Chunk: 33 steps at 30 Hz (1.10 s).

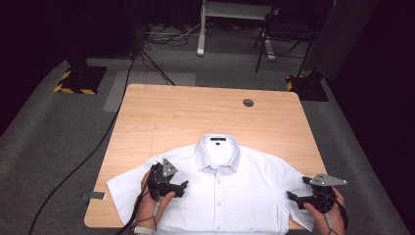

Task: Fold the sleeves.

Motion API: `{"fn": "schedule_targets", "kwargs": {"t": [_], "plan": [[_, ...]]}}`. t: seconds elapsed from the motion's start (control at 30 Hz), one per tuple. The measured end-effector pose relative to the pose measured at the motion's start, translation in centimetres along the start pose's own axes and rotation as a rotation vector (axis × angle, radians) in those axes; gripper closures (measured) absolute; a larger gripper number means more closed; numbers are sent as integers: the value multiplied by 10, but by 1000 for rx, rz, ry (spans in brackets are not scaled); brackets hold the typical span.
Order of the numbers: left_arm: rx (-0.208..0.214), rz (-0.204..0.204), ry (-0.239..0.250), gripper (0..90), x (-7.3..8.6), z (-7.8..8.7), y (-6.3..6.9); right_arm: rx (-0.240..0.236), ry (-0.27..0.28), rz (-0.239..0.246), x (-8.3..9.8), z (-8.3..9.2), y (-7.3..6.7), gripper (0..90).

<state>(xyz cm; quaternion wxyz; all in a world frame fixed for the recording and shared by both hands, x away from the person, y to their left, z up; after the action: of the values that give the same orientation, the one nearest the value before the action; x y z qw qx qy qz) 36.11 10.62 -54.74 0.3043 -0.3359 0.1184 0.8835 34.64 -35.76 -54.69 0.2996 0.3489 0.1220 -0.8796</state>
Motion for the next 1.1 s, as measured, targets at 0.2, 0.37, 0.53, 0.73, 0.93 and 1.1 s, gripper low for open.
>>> {"fn": "schedule_targets", "kwargs": {"t": [0.2, 0.37, 0.53, 0.73, 0.93, 1.1], "plan": [[-3, 0, 2, 123, 0, 0, 0, 0, 0, 0, 0, 0, 0, 78], [-3, 0, 2, 123, 0, 0, 0, 0, 0, 0, 0, 0, 0, 78], [-2, 3, -1, 118, 0, 0, 0, 0, 0, 0, 0, 0, 0, 78], [-2, 7, -4, 112, -1, -1, 0, 0, 0, -2, 0, 0, 0, 78], [1, -2, -7, 96, -1, -1, 1, 0, 0, -2, 0, 0, 0, 78], [-9, 6, -12, 88, -1, -1, 1, 0, 0, -2, 0, 0, 0, 78]]}}
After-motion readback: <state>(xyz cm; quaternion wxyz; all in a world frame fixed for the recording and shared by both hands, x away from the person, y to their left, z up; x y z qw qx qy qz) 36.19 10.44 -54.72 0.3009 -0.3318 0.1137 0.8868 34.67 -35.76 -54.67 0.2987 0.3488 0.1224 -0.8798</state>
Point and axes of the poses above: each handheld gripper's, and its own axes: z roughly backward along the jaws, x roughly out of its underside, y roughly to its right, the point moved 6 cm from there along -z, roughly forward along the jaws, and after that the axes turned 3 degrees about -y, right-handed, at the moved point
